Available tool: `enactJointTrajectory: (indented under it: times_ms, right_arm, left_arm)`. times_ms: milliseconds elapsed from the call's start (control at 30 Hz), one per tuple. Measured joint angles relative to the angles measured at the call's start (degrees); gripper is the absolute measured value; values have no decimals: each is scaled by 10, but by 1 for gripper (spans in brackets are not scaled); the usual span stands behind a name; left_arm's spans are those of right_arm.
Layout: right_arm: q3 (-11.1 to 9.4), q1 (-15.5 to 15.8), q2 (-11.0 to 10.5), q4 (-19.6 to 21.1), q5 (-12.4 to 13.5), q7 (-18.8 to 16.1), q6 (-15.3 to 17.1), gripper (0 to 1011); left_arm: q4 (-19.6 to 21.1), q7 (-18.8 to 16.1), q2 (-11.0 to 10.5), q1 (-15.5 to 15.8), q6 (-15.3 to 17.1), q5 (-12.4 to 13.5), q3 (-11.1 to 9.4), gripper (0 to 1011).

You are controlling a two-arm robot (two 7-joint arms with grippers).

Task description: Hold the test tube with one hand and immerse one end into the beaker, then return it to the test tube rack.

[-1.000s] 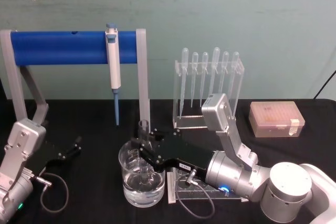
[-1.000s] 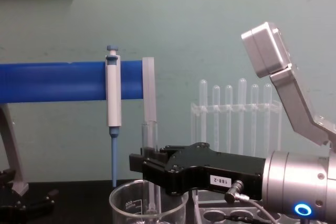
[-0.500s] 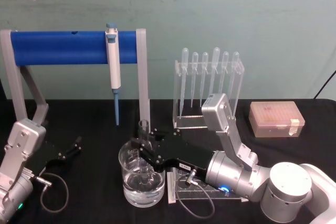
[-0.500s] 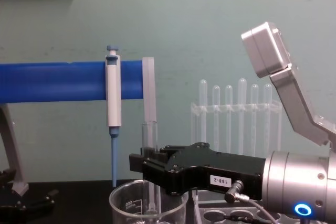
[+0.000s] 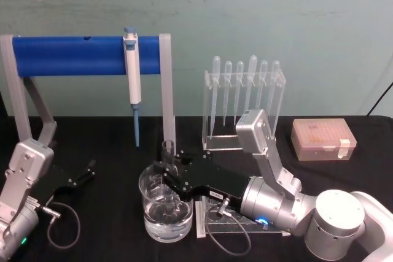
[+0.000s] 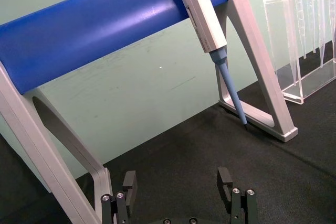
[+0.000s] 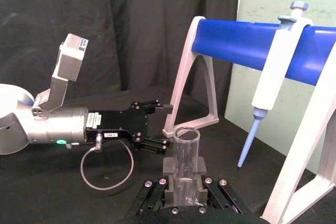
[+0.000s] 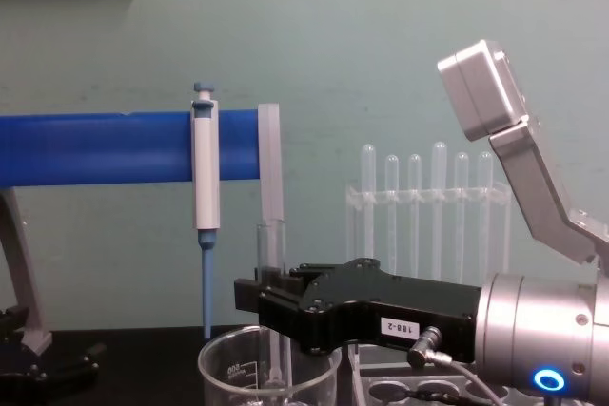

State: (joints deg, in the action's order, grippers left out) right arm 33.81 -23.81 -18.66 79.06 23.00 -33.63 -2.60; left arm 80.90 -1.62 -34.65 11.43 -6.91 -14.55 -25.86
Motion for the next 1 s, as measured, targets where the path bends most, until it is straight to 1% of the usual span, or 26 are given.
enactJointTrajectory:
  times_ms: [1000]
  right_arm:
    - [0,0,0,0,0,0,0,225]
  left_arm:
    - [0,0,0,0,0,0,0,1000]
